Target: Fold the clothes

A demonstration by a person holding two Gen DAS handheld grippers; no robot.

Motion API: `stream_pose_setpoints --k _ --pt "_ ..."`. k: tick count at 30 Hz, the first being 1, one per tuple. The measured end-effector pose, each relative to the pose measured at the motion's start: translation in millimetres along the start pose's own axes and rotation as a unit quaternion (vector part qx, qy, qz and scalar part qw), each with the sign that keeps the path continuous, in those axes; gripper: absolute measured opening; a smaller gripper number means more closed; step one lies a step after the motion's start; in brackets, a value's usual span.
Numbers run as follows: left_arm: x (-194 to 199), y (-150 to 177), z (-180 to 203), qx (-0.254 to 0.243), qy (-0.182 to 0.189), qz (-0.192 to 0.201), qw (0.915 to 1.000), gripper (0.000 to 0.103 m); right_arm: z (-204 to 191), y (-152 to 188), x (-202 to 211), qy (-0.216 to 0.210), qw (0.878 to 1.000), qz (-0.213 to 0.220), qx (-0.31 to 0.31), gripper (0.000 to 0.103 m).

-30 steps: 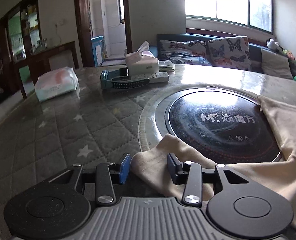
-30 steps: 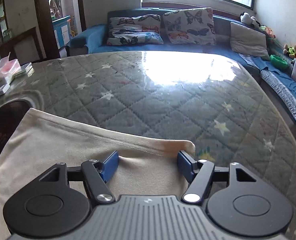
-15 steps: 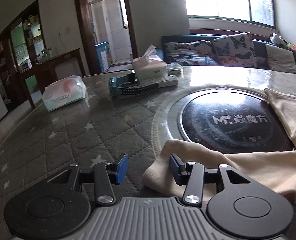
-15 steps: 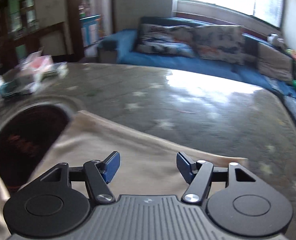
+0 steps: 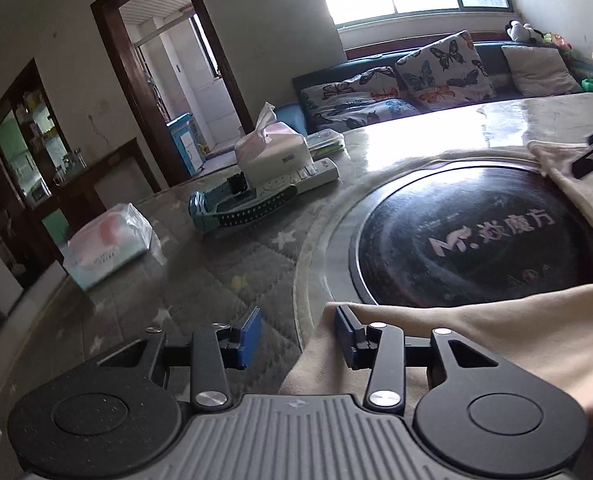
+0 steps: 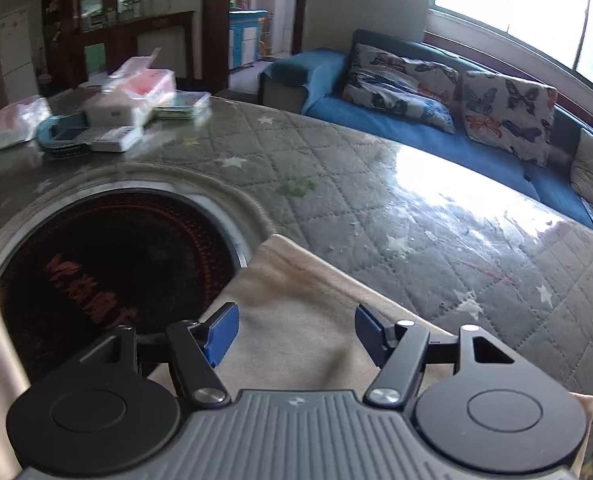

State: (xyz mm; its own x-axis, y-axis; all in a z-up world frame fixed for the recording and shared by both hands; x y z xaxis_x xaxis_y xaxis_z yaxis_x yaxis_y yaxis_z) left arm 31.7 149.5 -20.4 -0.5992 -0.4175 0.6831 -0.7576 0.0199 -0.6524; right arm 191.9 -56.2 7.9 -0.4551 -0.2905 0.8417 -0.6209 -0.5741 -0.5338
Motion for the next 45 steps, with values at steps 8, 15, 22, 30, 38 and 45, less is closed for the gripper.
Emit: stream_pose_setpoints --k 8,15,22,30,38,45 --pt "-5 -9 -27 0.06 -0.026 -0.019 0.9977 0.045 -69 46 59 -0.072 0.991 0.017 0.11 0.066" --pt "33 15 -30 0.091 0.012 -0.018 0.9957 0.057 -136 90 81 -0.154 0.97 0.015 0.187 0.063" --pt "44 35 -28 0.137 0.056 -0.044 0.988 0.055 -170 117 86 -0.201 0.962 0.006 0.185 0.064" --pt "30 33 -20 0.156 0.069 -0.055 0.9839 0.045 -158 133 105 -0.168 0.972 0.011 0.164 0.062" --pt "18 12 -15 0.143 0.051 -0.035 0.9879 0.008 -165 149 107 -0.199 0.967 -0.003 0.162 0.063" --pt "25 2 -21 0.157 0.062 -0.027 0.9853 0.011 -165 134 109 -0.204 0.965 0.011 0.163 0.061"
Point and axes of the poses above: each gripper's, at about its wrist camera, not at the fingertips, and x roughly against the way its jaws point, z to its right, y to its underside, the point moved 5 cm from there along -x, roughly the way its jaws point, and after that the axes turned 11 degrees about -z, right-handed, at the moved point
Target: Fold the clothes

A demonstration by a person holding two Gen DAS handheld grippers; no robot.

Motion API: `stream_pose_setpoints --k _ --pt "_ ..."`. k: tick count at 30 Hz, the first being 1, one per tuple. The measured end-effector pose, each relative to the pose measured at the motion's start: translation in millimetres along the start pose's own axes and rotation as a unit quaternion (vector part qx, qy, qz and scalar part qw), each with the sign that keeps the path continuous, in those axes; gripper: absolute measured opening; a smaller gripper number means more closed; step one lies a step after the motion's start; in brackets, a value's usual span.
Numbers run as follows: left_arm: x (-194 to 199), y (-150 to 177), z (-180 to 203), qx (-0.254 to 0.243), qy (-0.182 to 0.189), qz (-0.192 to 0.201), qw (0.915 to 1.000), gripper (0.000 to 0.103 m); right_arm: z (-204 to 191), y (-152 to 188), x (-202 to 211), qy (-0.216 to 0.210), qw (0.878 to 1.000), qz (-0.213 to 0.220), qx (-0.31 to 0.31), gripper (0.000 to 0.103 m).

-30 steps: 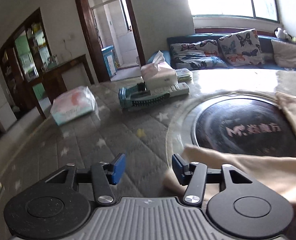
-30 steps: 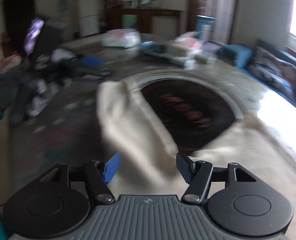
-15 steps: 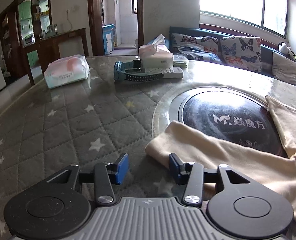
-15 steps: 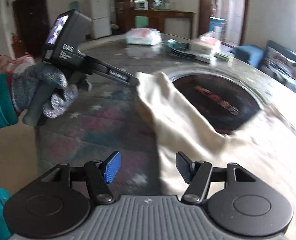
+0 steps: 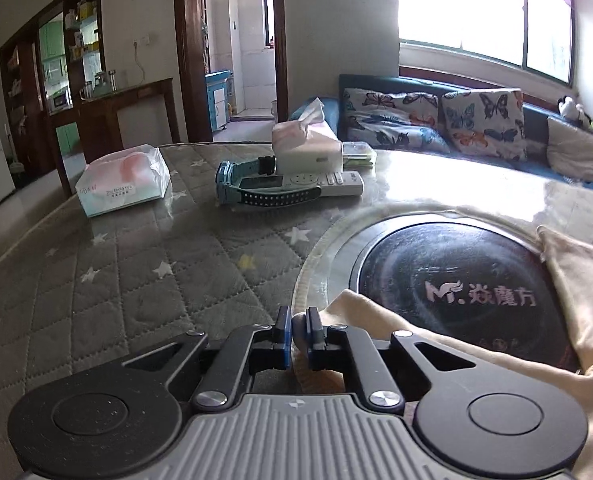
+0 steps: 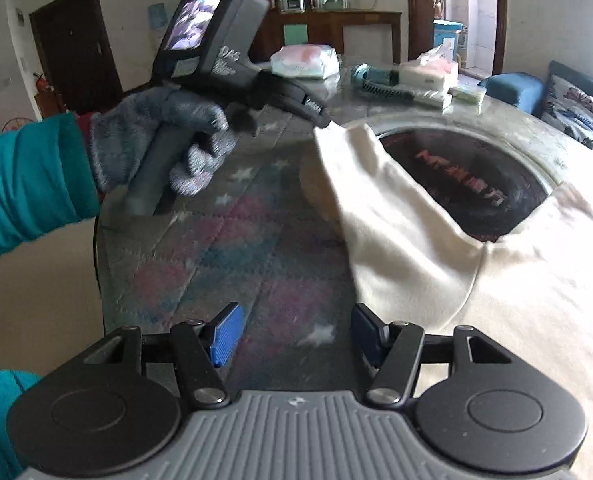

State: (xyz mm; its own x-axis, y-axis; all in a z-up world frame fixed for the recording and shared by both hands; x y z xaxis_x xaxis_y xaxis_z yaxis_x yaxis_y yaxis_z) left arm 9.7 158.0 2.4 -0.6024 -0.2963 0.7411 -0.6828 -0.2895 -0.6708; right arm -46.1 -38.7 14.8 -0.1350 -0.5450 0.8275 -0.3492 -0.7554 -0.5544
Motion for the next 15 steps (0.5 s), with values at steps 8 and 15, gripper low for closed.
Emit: stream_pose_setpoints --k 8,15 --pt "17 16 2 0.016 0.014 -0.013 0.9997 0.043 12 -27 -26 -0.002 1.0 0.005 -0.019 0.063" --pt "5 17 10 0.022 0.008 -0.021 0.9995 0.043 4 -23 -10 -0.003 1.0 0.021 0.001 0.058"
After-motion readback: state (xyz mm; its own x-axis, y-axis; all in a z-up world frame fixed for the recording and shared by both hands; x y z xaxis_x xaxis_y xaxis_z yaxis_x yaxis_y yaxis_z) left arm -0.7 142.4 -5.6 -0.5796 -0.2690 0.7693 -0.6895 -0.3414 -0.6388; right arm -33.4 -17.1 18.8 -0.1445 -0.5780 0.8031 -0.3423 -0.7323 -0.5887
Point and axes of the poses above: each gripper's, at about its wrist camera, not at the fingertips, and x roughly against the way its jaws point, z to its right, y to its underside, the point moved 5 cm from there along -x, roughly the way its jaws point, and after that the axes turned 11 degrees about -z, right-handed, at the moved point
